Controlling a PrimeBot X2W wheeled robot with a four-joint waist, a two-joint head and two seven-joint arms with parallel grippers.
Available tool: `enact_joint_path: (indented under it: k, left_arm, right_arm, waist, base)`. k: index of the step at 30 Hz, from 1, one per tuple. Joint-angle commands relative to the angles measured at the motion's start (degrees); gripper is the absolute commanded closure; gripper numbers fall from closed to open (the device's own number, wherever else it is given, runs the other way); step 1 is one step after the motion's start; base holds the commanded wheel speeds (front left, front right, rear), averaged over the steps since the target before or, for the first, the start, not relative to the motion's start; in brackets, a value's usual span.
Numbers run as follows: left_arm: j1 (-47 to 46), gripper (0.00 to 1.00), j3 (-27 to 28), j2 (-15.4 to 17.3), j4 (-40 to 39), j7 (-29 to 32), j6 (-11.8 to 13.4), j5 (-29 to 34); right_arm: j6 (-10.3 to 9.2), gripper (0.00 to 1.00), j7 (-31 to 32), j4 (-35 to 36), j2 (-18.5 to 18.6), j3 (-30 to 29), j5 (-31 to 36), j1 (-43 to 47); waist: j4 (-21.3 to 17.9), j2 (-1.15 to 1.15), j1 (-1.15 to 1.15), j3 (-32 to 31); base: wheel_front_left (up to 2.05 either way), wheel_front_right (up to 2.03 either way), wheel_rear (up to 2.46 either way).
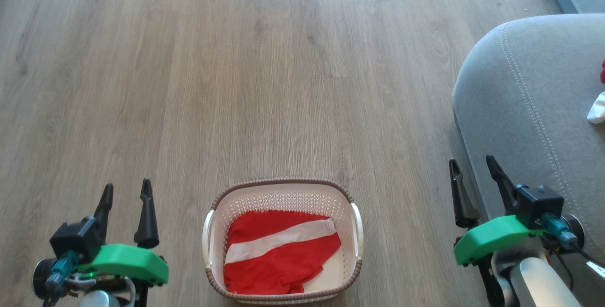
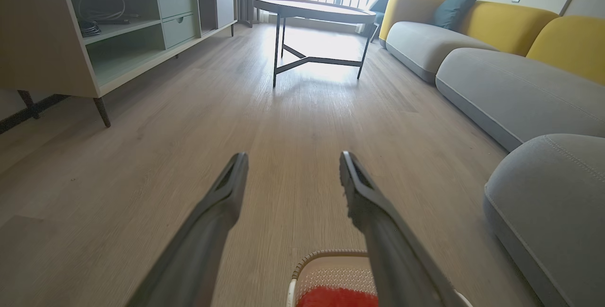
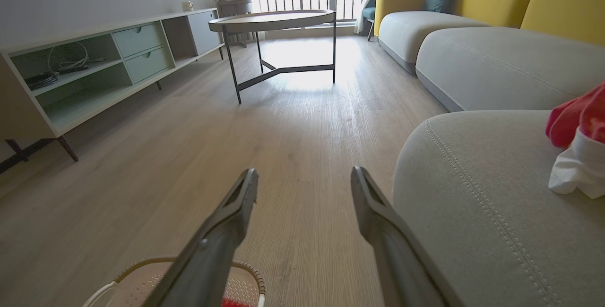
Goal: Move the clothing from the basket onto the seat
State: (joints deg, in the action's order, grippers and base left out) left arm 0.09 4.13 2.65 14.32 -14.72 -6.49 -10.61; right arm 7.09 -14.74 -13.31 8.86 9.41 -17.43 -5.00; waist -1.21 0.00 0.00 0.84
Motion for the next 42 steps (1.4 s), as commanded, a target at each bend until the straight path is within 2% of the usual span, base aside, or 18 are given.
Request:
enact_joint_path:
  k: [1,10,17,30,42]
  left_arm:
    - [-1.6,0.00,1.3,0.2,-1.9,-0.3,0.3,-0.1]
    - [-1.6,0.00,0.7,0.2,-1.9,-0.3,0.4,0.1]
    - [-2.6,0.00,-2.2,0.2,0.4,-0.3,0.2,-0.6]
    - [-10.7,0.00,-9.4,0.2,8.8,-0.3,0.2,-1.6]
    - [-24.6,0.00,-14.6,0.2,21.3,-0.3,0.1,-0.6]
  right_arm:
    - [0.40,0.00,-0.3,2.1,-0.2,0.8,0.6,-0.9]
    - [0.40,0.00,-0.3,2.4,-0.5,0.9,0.6,-1.5]
    - [0.40,0.00,-0.3,4.2,-0.9,1.0,0.5,-3.9]
    - [0.40,0.00,-0.3,8.5,-0.2,3.7,-0.1,-13.6]
    - [0.40,0.00,-0.3,11.0,0.2,5.7,-0.5,-21.9]
  waist:
    - [-0.1,0.00,0.00,0.1]
    - [-0.5,0.00,0.00,1.5]
    - [-1.3,0.00,0.00,5.6]
    - [-6.4,0.00,0.00,21.8]
    - [-9.5,0.00,0.00,37.7]
  base:
    - [0.00,0.00,0.00]
    - [0.00,0.00,0.00]
    - [0.00,0.00,0.00]
    - [0.00,0.00,0.00]
    - [0.00,0.00,0.00]
